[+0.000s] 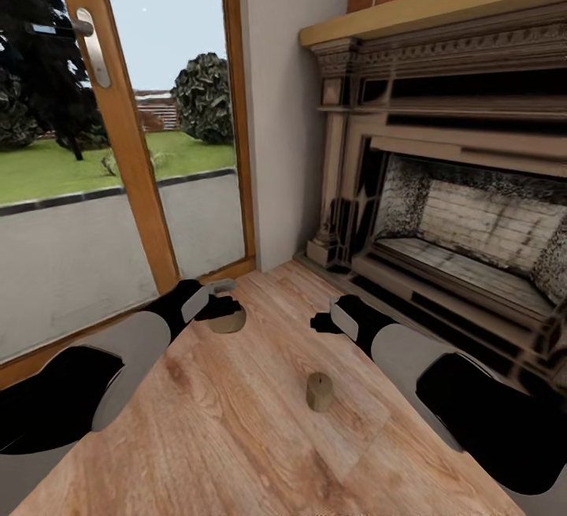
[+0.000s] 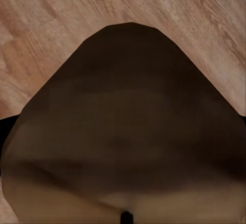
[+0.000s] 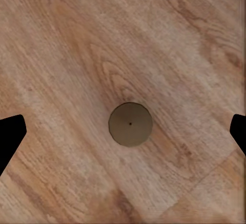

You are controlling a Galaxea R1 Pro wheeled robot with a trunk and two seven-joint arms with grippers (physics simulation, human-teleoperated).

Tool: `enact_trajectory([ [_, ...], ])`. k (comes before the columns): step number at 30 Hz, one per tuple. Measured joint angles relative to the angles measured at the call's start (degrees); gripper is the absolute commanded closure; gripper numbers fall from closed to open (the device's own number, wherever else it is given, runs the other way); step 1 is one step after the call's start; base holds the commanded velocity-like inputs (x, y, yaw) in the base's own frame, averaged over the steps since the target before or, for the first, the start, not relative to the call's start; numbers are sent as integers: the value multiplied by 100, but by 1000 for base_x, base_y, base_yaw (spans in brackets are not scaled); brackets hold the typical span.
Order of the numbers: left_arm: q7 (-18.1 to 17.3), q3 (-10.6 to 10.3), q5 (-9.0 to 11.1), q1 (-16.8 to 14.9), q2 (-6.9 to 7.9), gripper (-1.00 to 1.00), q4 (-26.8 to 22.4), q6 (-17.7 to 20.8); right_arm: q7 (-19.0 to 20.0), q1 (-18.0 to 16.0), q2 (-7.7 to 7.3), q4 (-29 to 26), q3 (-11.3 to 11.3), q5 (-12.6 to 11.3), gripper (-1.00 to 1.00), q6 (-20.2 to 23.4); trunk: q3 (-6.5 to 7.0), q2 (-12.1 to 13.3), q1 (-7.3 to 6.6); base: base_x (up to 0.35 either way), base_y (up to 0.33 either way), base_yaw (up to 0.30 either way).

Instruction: Place each of the two pumpkins and all three candles from the living room inside a cabinet in the living room (use any cabinet), then make sure every cabinet is closed, and position the cauldron so it is next to a table in the living room.

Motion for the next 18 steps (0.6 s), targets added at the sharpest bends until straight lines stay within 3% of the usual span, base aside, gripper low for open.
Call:
enact_trajectory([
  [18, 27, -15, -8, 0, -53, 100, -16, 7, 16, 37, -2, 341, 25, 18, -100, 28, -167, 0, -1, 24, 0, -26],
])
